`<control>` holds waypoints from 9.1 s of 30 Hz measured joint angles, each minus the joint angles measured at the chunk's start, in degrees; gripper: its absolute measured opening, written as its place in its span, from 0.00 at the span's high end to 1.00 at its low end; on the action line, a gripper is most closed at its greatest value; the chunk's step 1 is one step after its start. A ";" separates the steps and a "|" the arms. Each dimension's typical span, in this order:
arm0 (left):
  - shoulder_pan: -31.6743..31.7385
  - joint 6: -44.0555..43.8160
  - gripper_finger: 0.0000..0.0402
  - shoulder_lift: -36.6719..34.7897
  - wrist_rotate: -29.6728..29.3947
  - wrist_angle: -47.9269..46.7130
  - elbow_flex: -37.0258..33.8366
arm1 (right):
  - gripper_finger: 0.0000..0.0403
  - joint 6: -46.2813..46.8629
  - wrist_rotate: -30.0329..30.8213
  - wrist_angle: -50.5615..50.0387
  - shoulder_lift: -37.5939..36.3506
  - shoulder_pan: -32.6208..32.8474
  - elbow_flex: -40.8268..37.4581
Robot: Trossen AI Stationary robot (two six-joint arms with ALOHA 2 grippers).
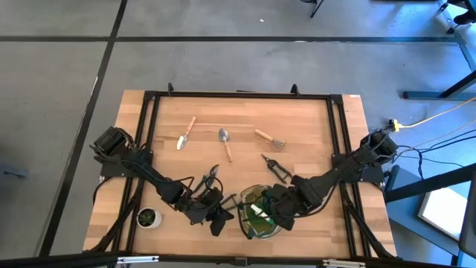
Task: Pick & Place Garden tools in Gardening bag
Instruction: Adjust the gardening bag, then put the green shear scissors into the gardening bag
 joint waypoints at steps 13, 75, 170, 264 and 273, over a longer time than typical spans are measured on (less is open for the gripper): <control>-0.50 -0.77 1.00 0.00 -2.15 0.07 0.00 | 0.59 3.88 6.30 0.79 -0.15 -0.76 -0.15; 5.17 19.21 1.00 -18.24 -13.29 1.60 0.07 | 0.59 -22.18 -2.33 17.55 -0.31 -2.12 28.12; 16.93 -17.46 0.99 -23.89 9.42 -55.16 0.04 | 0.71 -28.53 -9.48 44.38 -31.64 -9.42 -11.91; -1.30 -40.77 0.55 4.22 16.72 -74.28 27.65 | 0.71 -28.28 -12.04 45.94 -42.25 -23.60 -21.00; 4.96 -29.27 0.50 4.69 12.98 -82.34 26.38 | 0.71 -26.75 -11.91 45.94 -42.25 -23.62 -21.00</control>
